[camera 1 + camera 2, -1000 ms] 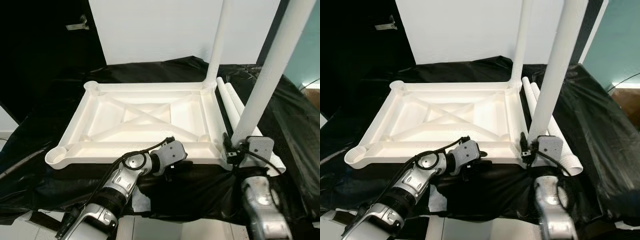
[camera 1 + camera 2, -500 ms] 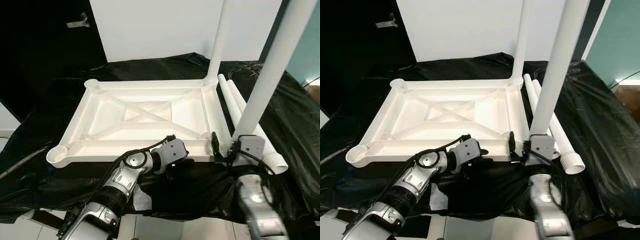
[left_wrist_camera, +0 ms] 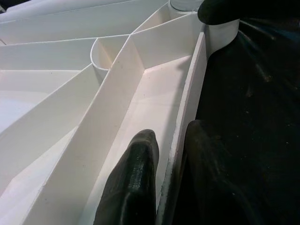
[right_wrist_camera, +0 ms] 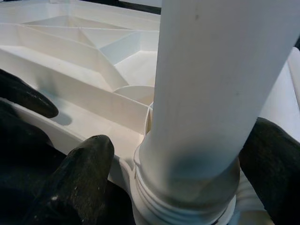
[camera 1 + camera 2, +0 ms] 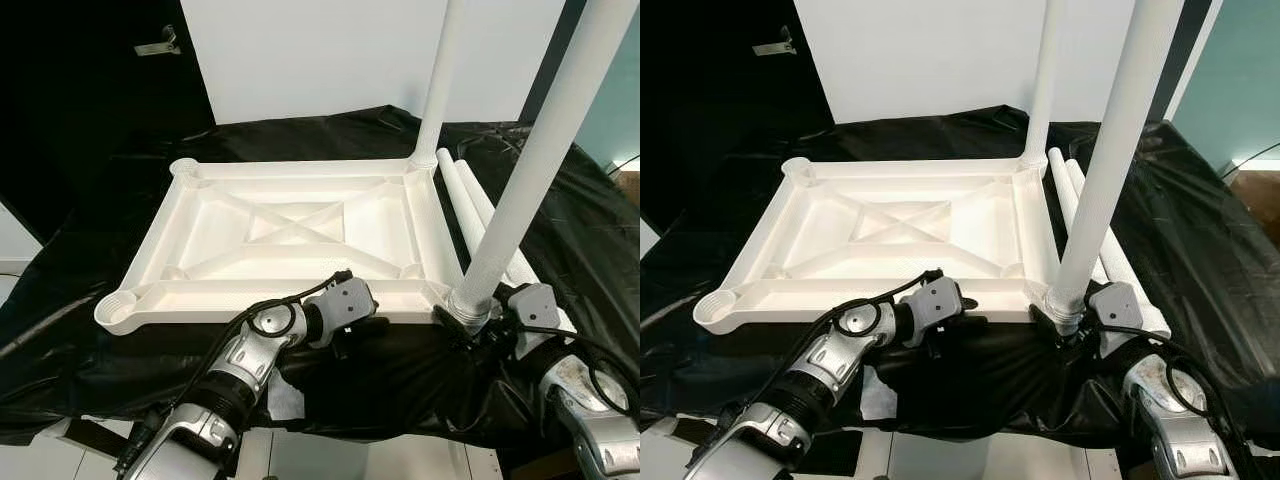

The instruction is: Building children table

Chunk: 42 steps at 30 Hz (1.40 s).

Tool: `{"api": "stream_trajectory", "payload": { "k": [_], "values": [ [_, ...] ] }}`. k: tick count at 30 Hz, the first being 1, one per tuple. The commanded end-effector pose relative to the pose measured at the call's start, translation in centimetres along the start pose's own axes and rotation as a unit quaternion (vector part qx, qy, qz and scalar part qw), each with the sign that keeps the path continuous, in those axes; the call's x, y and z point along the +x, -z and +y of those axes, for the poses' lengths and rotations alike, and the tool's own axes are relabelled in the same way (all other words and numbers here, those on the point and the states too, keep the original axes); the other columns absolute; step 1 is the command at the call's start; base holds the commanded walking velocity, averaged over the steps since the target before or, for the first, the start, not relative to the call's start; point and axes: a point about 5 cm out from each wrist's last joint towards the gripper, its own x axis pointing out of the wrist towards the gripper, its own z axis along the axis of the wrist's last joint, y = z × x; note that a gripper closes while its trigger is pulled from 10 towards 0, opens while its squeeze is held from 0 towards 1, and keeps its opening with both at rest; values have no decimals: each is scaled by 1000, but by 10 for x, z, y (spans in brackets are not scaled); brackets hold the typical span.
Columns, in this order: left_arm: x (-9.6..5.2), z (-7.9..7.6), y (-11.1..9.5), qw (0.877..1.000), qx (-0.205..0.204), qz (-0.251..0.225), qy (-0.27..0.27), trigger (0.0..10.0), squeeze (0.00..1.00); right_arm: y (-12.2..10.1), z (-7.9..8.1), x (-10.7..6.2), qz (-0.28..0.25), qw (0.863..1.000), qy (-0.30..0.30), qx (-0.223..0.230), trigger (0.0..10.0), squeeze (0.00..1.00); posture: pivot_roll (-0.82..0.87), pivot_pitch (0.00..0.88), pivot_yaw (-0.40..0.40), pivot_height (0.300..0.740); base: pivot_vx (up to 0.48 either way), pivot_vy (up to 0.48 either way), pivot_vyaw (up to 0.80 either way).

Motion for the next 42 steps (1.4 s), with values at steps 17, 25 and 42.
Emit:
{"api": "stream_trajectory", "payload": {
  "k": [17,25,42],
  "values": [
    [2,-27,36,996,-48,66,27,10000,0,-7,-12,21,-16,994,-106,-16,0,0,-60,22,-15,740,0,0,0],
    [3,-25,35,996,-48,65,23,10000,0,-4,-15,21,-5,993,-118,3,0,0,-59,20,-20,740,0,0,0],
    [7,-25,33,997,-52,59,15,10000,0,13,41,39,-40,965,199,168,0,0,-58,9,-24,740,0,0,0]
  ]
}}
